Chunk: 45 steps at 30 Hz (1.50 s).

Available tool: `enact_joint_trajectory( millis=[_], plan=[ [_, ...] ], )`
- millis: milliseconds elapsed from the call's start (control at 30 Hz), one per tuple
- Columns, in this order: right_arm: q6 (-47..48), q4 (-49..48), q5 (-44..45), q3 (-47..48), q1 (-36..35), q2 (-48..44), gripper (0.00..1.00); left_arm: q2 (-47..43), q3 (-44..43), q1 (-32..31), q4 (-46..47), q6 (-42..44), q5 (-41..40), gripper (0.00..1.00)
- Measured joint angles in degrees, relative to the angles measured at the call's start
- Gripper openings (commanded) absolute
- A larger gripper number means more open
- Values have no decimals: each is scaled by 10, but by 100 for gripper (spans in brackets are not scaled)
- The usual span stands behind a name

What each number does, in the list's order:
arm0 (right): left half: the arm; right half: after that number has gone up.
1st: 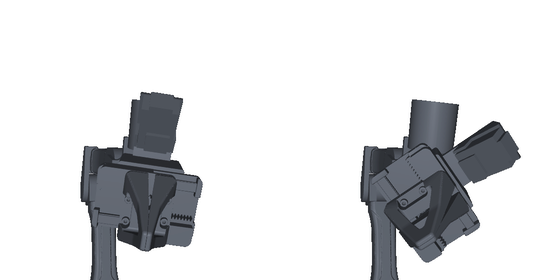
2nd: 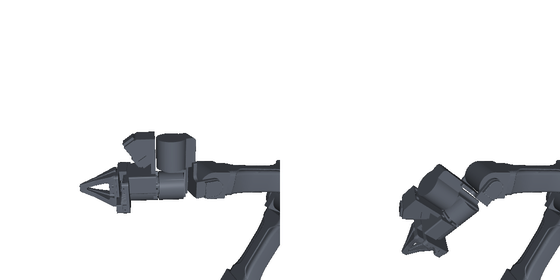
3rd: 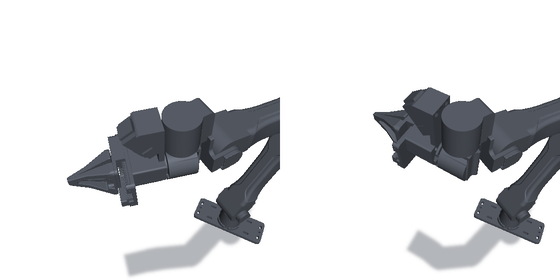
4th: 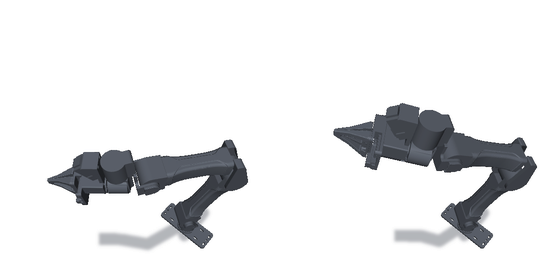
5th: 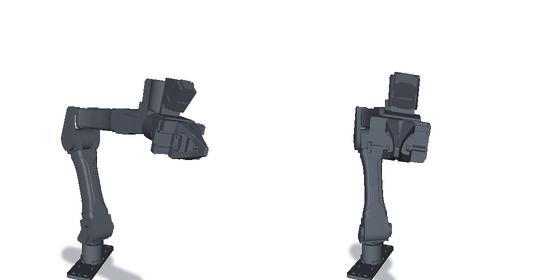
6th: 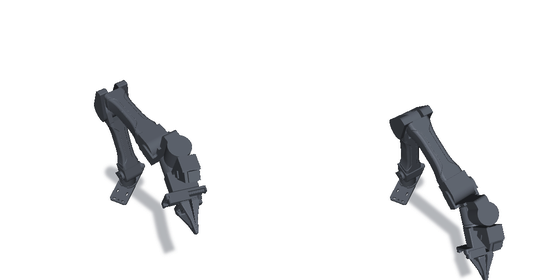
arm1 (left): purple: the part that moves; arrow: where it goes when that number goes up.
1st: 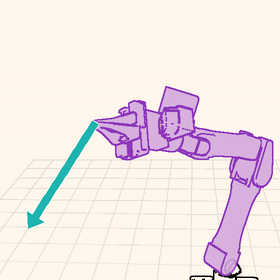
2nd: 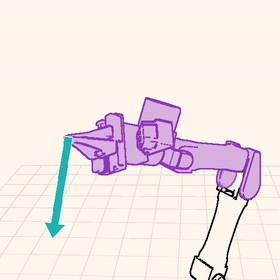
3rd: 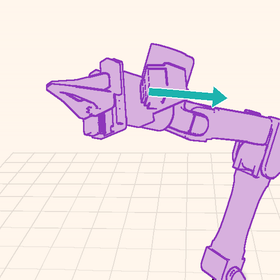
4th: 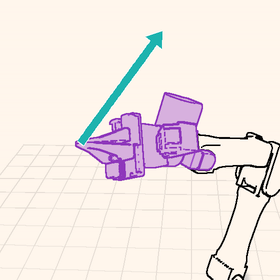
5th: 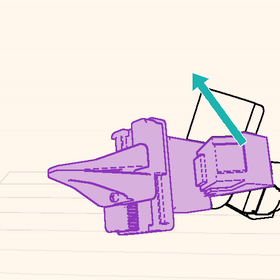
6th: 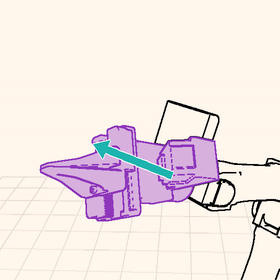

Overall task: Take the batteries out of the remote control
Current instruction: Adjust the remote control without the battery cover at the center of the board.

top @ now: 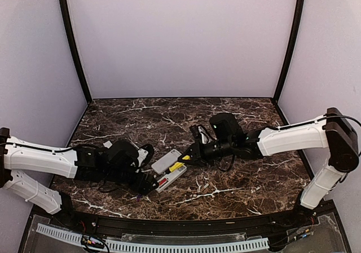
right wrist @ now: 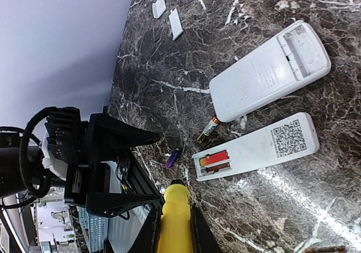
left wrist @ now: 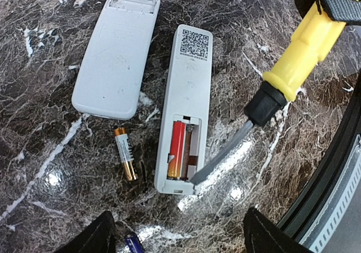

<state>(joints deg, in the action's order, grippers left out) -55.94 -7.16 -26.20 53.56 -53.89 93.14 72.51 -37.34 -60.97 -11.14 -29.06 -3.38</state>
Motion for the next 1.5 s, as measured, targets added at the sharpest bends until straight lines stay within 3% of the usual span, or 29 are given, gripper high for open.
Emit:
enact_joint_trajectory(
  millis=[267,700,1000,1500],
  plan=[
    [34,72,76,0,-3,-50,0,37,3,11,33,-7,46,63],
    [38,142,169,0,-18,-74,0,95,2,56,75,-14,106,61],
    [45,145,177,0,-19,-76,0,128,-23,60,80,12,122,50],
    [47,145,180,0,-19,-76,0,170,-49,33,52,53,94,50]
  ],
)
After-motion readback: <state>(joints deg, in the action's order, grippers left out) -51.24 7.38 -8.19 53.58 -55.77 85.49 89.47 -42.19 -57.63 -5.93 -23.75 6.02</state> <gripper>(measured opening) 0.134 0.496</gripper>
